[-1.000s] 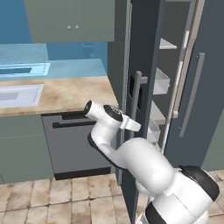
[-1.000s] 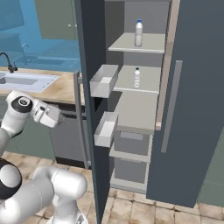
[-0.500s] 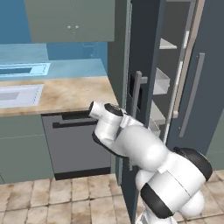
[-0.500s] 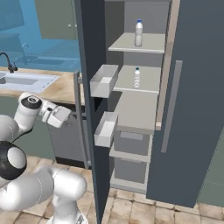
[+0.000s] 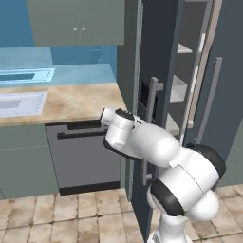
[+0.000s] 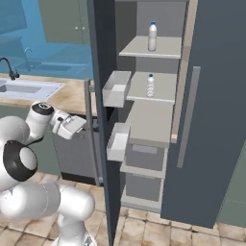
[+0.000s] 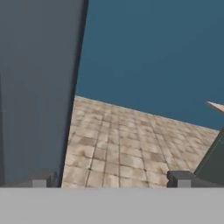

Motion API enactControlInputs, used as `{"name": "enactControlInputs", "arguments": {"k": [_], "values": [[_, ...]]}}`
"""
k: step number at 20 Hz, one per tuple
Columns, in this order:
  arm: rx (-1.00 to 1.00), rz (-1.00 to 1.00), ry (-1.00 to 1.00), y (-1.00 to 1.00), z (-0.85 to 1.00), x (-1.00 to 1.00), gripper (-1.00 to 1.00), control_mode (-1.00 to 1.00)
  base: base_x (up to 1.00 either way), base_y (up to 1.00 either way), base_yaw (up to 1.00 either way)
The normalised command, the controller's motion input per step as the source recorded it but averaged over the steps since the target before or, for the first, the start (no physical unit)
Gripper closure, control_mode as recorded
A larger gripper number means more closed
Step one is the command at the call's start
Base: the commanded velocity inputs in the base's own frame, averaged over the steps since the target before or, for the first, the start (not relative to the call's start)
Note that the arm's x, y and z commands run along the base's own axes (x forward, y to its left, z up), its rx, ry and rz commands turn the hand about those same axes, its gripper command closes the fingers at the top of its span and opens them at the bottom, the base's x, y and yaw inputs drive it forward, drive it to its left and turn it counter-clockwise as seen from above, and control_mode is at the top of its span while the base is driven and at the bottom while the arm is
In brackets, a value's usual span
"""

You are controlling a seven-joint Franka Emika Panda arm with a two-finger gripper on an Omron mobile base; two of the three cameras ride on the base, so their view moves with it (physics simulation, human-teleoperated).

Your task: Take the bottled waters from the counter and place them in the freezer to freeze. Close the freezer door after placing the bottles.

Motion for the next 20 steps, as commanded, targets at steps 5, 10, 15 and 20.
{"name": "enactControlInputs", "arguments": {"k": [5,10,15,20], "values": [[-0.03,-0.1,0.0,-0.12,0.0,0.05,-1.0,-1.0,0.0,0.0,0.0],[-0.09,-0.11,0.0,-0.46,-0.04,0.01,-1.0,-1.0,0.0,0.0,0.0],[-0.02,-0.03,-0.05,-0.39,0.0,0.0,-1.0,-1.0,0.0,0.0,0.0],[0.02,0.14,-0.1,-0.1,0.09,-0.11,-1.0,-1.0,0.0,0.0,0.0]]}}
